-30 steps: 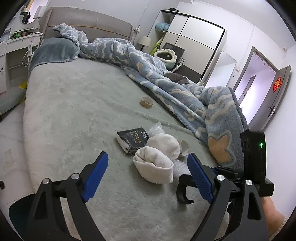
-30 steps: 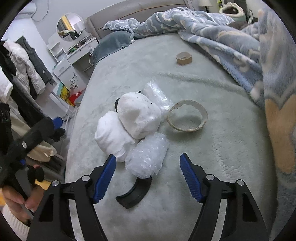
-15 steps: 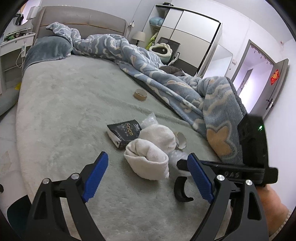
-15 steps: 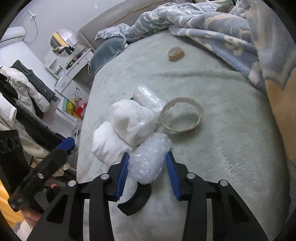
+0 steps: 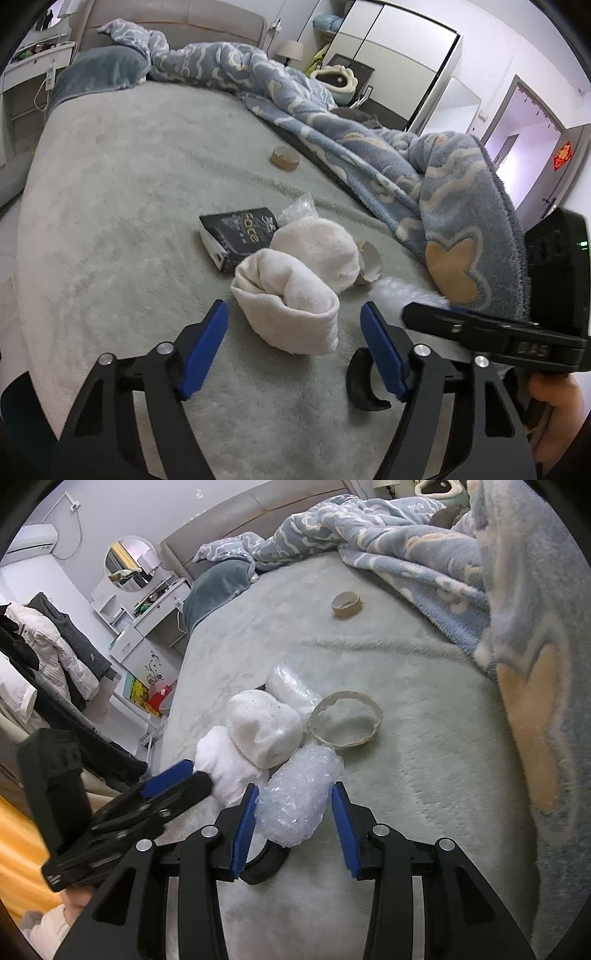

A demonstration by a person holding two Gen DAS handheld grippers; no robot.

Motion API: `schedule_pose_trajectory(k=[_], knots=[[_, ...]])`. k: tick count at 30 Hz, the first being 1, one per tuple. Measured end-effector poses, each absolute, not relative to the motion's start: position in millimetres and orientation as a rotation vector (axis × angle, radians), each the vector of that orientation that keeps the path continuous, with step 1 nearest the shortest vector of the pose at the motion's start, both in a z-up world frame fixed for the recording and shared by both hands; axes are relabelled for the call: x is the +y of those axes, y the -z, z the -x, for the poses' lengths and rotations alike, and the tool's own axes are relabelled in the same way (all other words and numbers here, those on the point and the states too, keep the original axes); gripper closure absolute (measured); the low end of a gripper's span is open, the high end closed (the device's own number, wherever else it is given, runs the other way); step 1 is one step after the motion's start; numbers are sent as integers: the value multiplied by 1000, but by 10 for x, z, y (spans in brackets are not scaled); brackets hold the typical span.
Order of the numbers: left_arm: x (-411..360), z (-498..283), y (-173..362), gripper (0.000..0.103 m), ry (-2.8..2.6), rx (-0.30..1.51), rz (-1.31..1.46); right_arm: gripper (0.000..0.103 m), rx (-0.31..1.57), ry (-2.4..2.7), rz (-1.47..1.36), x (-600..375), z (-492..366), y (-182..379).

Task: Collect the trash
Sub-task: 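Grasp the bubble wrap with the right gripper while the left gripper grasps a white tissue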

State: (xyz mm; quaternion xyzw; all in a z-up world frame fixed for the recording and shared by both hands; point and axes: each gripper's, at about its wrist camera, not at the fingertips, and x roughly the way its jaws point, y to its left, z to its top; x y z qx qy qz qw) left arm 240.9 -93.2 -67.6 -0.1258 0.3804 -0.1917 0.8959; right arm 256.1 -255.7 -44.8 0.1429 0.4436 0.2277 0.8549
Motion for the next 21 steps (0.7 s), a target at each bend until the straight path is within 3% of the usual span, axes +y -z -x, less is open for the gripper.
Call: schedule_pose_trajectory(k=[11, 15, 21], knots=[[-997, -2530, 825, 53, 366, 841, 264, 62, 938, -491, -286, -2694, -2500, 478], [-1001, -2495, 807, 69, 359, 836, 241, 62, 935, -488, -296, -2731, -2467, 456], [-994, -2395, 751, 73, 350, 820, 208, 62, 920, -514, -257, -2591, -2415, 343]])
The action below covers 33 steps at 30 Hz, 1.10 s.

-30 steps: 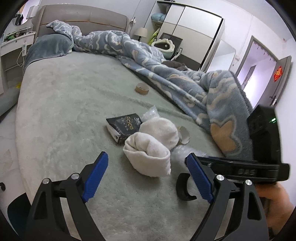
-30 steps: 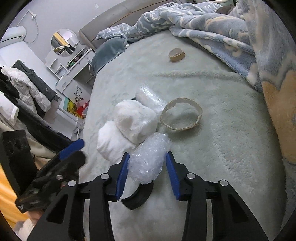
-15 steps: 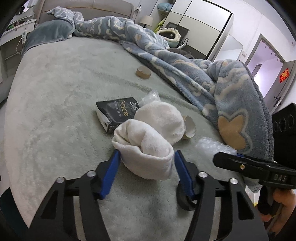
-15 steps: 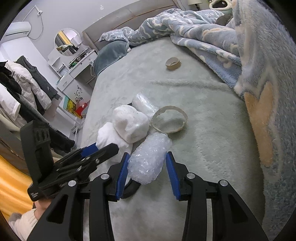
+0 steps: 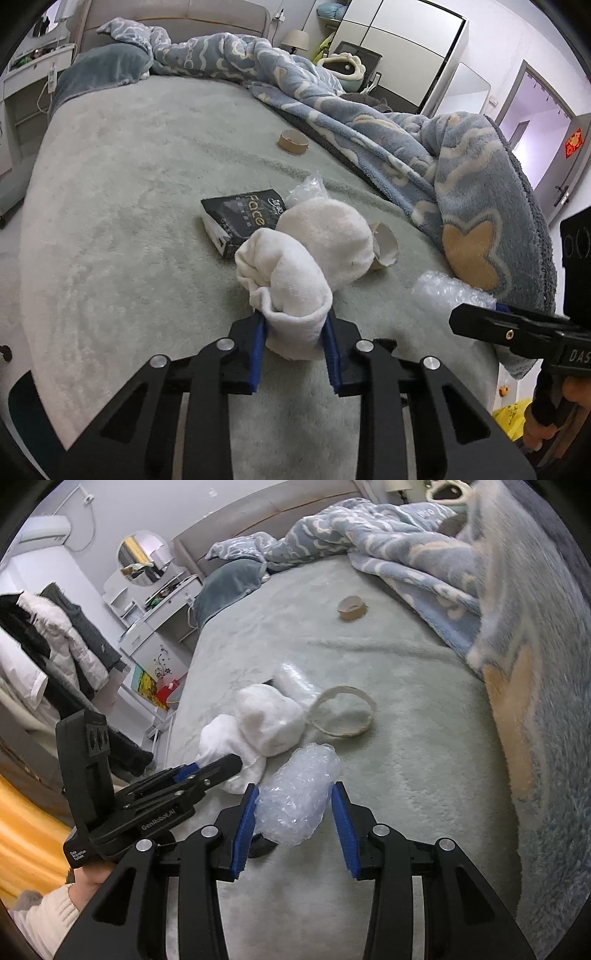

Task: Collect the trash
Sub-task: 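Grasp the bubble wrap with the right gripper while the left gripper grasps a white tissue, then carry the bubble wrap and white tissue toward the green bin with both grippers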

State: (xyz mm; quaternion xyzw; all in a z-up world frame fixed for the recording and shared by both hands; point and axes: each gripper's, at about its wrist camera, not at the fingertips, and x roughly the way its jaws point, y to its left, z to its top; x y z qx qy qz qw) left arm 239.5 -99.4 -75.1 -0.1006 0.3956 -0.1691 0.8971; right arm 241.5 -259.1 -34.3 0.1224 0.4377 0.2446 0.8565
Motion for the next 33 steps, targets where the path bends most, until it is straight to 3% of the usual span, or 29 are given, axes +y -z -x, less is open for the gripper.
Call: schedule_pose_trajectory(k=[33], knots=[[-14, -1598, 438, 73, 234, 775, 233, 62, 859, -669, -243, -1540, -2066, -32]])
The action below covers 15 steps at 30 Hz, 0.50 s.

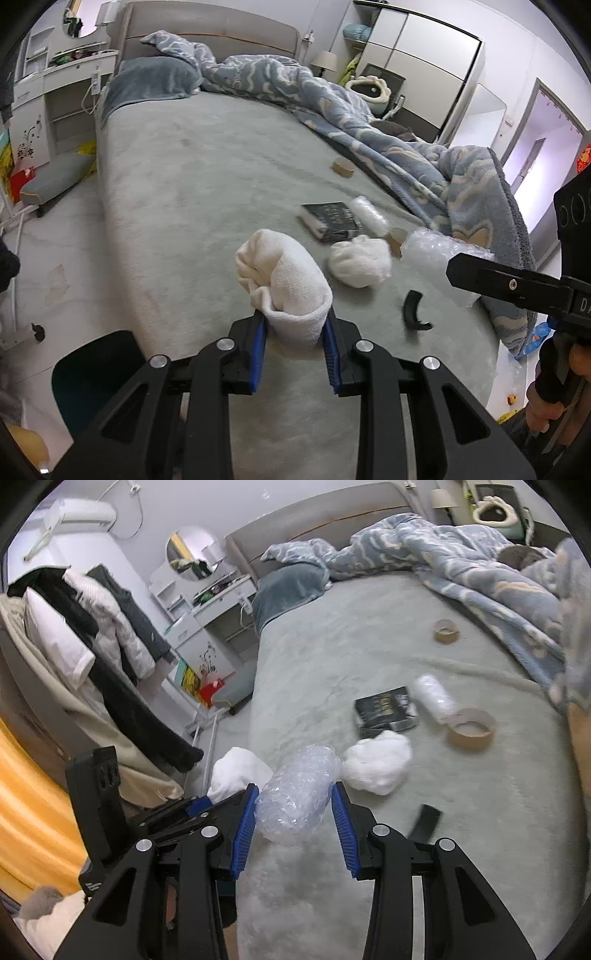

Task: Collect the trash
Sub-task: 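Carry the bubble wrap and white tissue toward the green bin with both grippers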

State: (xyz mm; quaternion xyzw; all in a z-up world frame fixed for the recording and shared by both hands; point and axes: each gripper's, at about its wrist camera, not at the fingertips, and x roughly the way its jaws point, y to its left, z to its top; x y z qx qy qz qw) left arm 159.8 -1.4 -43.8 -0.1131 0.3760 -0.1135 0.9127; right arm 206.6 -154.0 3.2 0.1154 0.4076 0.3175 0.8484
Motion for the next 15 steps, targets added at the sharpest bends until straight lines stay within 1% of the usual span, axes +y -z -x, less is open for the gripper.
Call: schedule_pose_trajectory(k=[15], knots=[[882, -1467, 777, 73, 69, 888, 291, 62, 930, -791, -144, -541, -2148, 129]])
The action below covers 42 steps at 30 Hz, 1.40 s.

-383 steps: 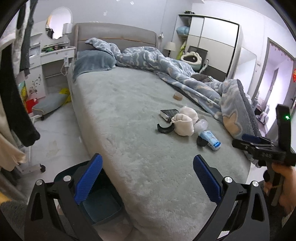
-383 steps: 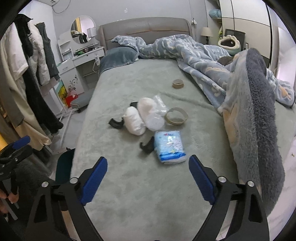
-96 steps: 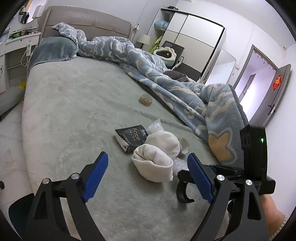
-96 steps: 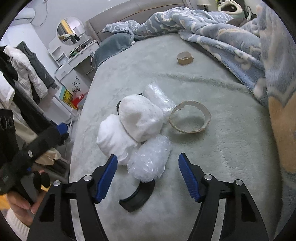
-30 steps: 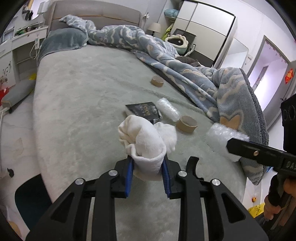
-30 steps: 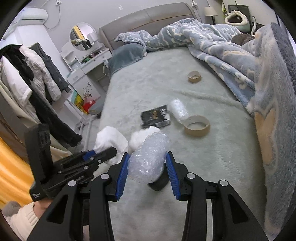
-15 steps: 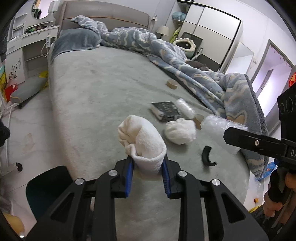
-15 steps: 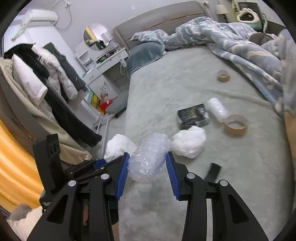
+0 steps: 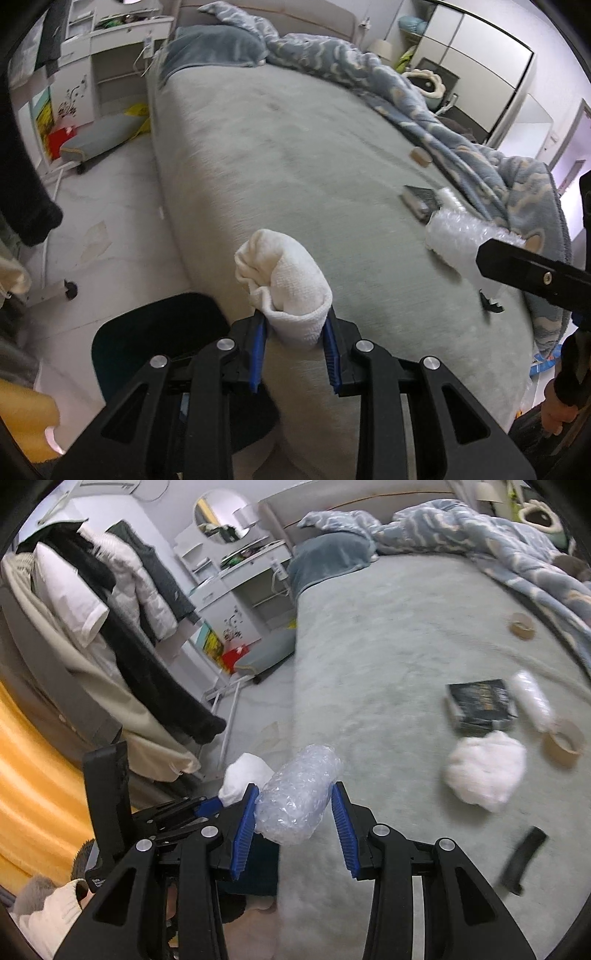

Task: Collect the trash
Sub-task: 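Carry the bubble wrap and white tissue toward the green bin with both grippers, then open the left gripper over the bin while the right gripper releases the bubble wrap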

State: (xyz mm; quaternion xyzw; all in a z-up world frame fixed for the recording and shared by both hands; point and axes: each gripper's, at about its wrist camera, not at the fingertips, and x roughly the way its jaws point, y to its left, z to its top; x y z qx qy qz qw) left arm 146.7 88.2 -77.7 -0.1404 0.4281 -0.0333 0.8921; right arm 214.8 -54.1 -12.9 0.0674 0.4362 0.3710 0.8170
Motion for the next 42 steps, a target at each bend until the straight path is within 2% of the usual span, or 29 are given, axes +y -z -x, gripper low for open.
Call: schedule_pose_trajectory(k=[35, 38, 40, 42], knots=[[1966, -1168, 1660, 71, -61, 1282, 447, 62, 1050, -959, 31, 847, -2108, 497], [2040, -1118, 1656, 66, -69, 1283, 455, 62, 1063, -963, 46, 927, -2106, 567], [2092, -1076, 1617, 52, -79, 1273, 455, 62, 1074, -962, 56, 985, -2113, 631], [2143, -1036, 1547, 45, -91, 1254, 452, 62, 1081, -961, 67, 1034, -2114, 674]])
